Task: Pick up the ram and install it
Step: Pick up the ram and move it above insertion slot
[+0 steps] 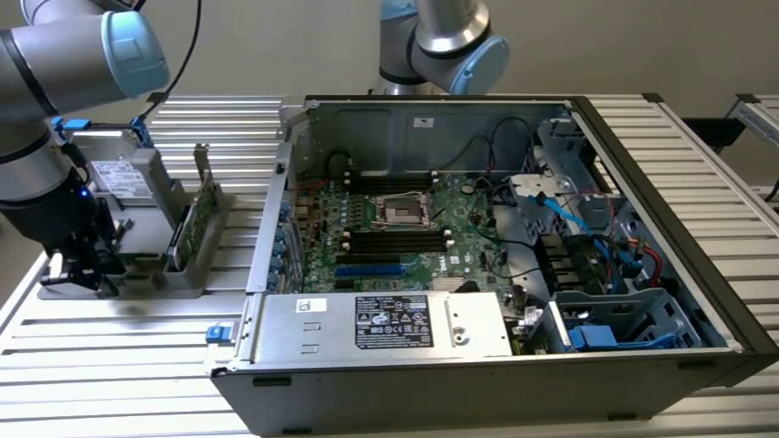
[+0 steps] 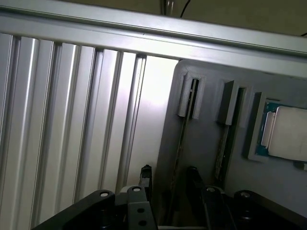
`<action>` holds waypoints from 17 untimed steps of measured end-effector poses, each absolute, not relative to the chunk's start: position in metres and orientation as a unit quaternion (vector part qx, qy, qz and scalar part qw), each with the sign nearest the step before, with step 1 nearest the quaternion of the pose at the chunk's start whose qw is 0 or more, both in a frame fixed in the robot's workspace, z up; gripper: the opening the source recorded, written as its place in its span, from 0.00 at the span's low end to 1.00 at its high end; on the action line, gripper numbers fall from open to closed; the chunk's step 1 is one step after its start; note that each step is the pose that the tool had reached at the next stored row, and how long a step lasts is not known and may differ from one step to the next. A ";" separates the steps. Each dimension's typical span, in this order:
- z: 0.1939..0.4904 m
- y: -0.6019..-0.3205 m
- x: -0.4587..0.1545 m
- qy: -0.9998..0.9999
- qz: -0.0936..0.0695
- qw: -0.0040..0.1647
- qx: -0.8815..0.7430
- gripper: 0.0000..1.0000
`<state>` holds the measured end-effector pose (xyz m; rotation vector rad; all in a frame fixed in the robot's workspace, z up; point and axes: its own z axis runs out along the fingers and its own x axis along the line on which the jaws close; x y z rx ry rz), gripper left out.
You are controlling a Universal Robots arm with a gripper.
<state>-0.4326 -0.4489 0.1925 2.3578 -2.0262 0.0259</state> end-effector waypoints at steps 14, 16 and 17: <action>0.193 -0.449 -0.433 -0.654 0.008 0.017 0.756 0.40; 0.193 -0.449 -0.433 -0.654 0.008 0.017 0.756 0.33; 0.193 -0.449 -0.433 -0.654 0.008 0.017 0.756 0.33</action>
